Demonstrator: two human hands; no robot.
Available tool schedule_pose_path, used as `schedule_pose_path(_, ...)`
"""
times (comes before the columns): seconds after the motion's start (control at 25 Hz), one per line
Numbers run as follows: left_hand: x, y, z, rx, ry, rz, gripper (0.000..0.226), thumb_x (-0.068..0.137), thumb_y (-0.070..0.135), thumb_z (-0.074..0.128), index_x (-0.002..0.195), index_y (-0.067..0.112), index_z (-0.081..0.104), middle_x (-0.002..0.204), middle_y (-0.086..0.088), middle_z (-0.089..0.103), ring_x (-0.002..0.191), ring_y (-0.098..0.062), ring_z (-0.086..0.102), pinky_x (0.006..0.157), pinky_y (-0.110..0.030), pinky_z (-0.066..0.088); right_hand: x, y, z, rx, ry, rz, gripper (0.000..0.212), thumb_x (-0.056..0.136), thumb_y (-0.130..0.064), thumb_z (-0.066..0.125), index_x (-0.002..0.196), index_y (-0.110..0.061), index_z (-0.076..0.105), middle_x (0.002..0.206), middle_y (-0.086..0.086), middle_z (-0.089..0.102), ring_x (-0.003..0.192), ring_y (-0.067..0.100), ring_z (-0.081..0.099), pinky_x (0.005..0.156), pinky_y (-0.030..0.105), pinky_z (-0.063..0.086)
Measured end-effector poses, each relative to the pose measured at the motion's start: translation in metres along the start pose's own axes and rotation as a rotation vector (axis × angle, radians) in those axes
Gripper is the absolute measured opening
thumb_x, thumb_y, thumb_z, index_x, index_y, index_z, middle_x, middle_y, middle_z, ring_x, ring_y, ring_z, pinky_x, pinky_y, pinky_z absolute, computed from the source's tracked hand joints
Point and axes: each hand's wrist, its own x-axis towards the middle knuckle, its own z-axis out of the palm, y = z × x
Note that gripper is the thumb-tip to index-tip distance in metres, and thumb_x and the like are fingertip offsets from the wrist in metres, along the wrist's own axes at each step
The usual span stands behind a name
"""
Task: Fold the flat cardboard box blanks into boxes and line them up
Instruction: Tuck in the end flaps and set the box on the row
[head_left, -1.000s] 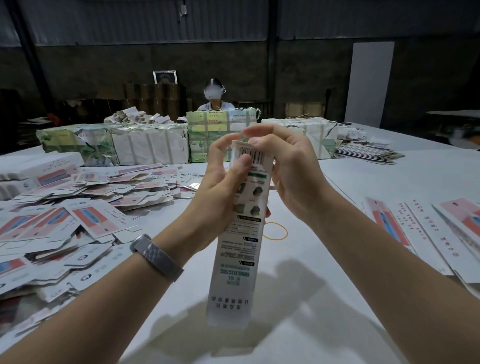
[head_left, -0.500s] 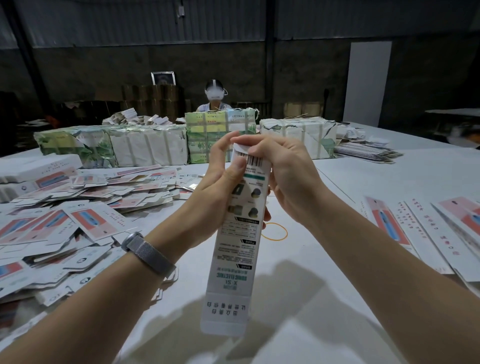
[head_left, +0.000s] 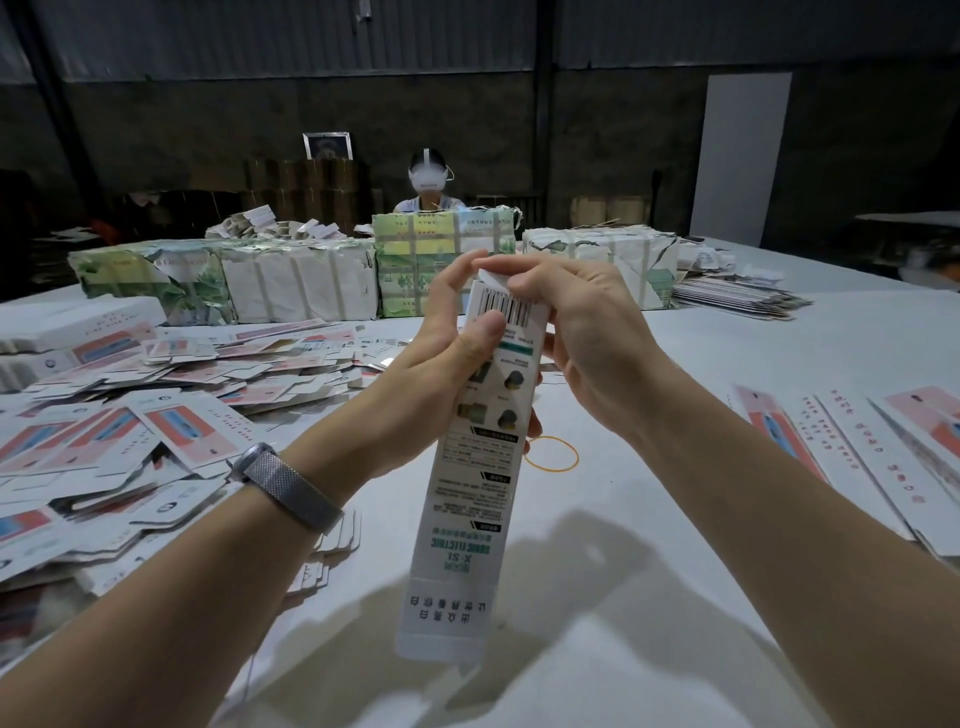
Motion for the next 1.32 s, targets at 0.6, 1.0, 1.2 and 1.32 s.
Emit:
schedule_pose_path(0.6, 0.002, 0.002, 0.001, 0.142, 0.112, -0.012, 0.069, 0.096, 0.036, 0.045, 0.153, 0.044, 0.006, 0.094, 0.001, 0.068, 0.072, -0.024, 0.073, 0.058, -0.031, 0.058, 0.005, -0.008, -0.01, -0.238, -0.016, -0.035, 0.019, 0.095, -0.013, 0.06, 0.086, -0.015, 0.076, 0.074, 0.004, 0.074, 0.078, 0.019, 0.073, 0.068, 0.03, 0.061)
schedule_pose_path(1.0, -0.001, 0.003, 0.004, 0.033, 0.204, -0.038, 0.05, 0.108, 0.035, 0.036, 0.152, 0.052, 0.018, 0.08, -0.007, 0.07, 0.066, -0.034, 0.071, 0.055, -0.038, 0.058, 0.005, 0.004, -0.006, -0.336, -0.046, -0.24, 0.021, 0.099, -0.009, 0.055, 0.113, -0.007, 0.071, 0.095, 0.015, 0.074, 0.085, 0.033, 0.072, 0.076, 0.05, 0.059)
schedule_pose_path(1.2, -0.001, 0.002, 0.005, 0.03, 0.177, -0.046, 0.051, 0.107, 0.035, 0.037, 0.152, 0.052, 0.021, 0.081, -0.004, 0.07, 0.068, -0.033, 0.071, 0.055, -0.037, 0.058, 0.004, 0.003, -0.012, -0.341, -0.072, -0.26, 0.018, 0.097, -0.007, 0.056, 0.105, -0.007, 0.073, 0.089, 0.006, 0.075, 0.08, 0.018, 0.073, 0.066, 0.029, 0.059)
schedule_pose_path(1.32, 0.0, 0.0, 0.005, 0.044, 0.19, -0.042, 0.05, 0.108, 0.033, 0.036, 0.153, 0.051, 0.021, 0.082, -0.006, 0.069, 0.067, -0.032, 0.071, 0.056, -0.036, 0.057, 0.003, 0.003, -0.007, -0.37, -0.04, -0.27, 0.018, 0.097, -0.007, 0.057, 0.105, -0.007, 0.074, 0.087, 0.008, 0.075, 0.075, 0.024, 0.072, 0.064, 0.041, 0.061)
